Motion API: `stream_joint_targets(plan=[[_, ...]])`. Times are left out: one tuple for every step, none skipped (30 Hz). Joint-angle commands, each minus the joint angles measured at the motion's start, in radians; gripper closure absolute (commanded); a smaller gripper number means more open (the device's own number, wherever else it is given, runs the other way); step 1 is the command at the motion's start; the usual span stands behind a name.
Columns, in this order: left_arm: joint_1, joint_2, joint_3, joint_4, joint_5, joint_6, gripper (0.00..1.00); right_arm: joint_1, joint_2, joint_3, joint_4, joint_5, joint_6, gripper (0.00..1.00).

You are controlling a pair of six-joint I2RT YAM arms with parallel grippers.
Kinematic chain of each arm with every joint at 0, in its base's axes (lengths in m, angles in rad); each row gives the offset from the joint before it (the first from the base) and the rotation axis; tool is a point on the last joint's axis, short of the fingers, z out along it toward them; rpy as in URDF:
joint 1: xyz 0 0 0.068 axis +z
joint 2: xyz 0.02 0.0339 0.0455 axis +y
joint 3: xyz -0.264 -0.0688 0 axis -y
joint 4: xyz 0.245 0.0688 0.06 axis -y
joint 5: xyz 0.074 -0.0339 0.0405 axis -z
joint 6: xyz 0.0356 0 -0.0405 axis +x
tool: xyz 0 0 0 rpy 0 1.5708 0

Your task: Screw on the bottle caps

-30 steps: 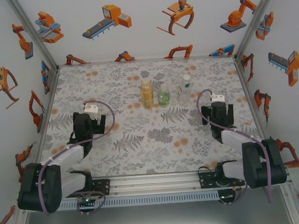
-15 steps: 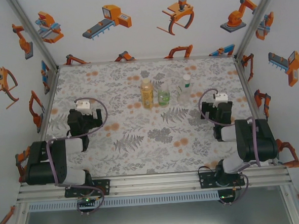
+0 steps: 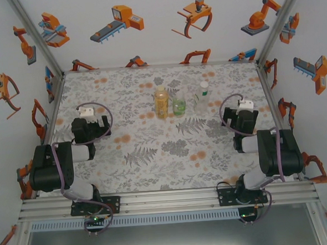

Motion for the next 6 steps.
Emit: stream_joint_targets(plan=[[0.002, -0.008, 0.018, -0.001, 0.003, -0.024, 0.03, -0.003, -0.004, 0.040, -0.025, -0.065, -0.017, 0.01], [0.002, -0.006, 0.017, 0.003, 0.005, -0.024, 0.03, -0.003, -0.003, 0.042, -0.027, -0.074, -0.018, 0.01], [0.002, -0.007, 0.017, 0.003, 0.003, -0.024, 0.03, -0.003, -0.002, 0.042, -0.027, -0.074, -0.019, 0.01], [0.002, -0.007, 0.018, 0.001, 0.003, -0.024, 0.03, -0.003, -0.002, 0.042, -0.027, -0.074, -0.018, 0.01], [0.002, -0.007, 0.018, 0.003, 0.003, -0.024, 0.03, -0.003, -0.004, 0.041, -0.027, -0.073, -0.019, 0.01], [0.002, -0.008, 0.018, 0.003, 0.004, -0.023, 0.03, -0.003, -0.005, 0.037, -0.025, -0.071, -0.021, 0.01]])
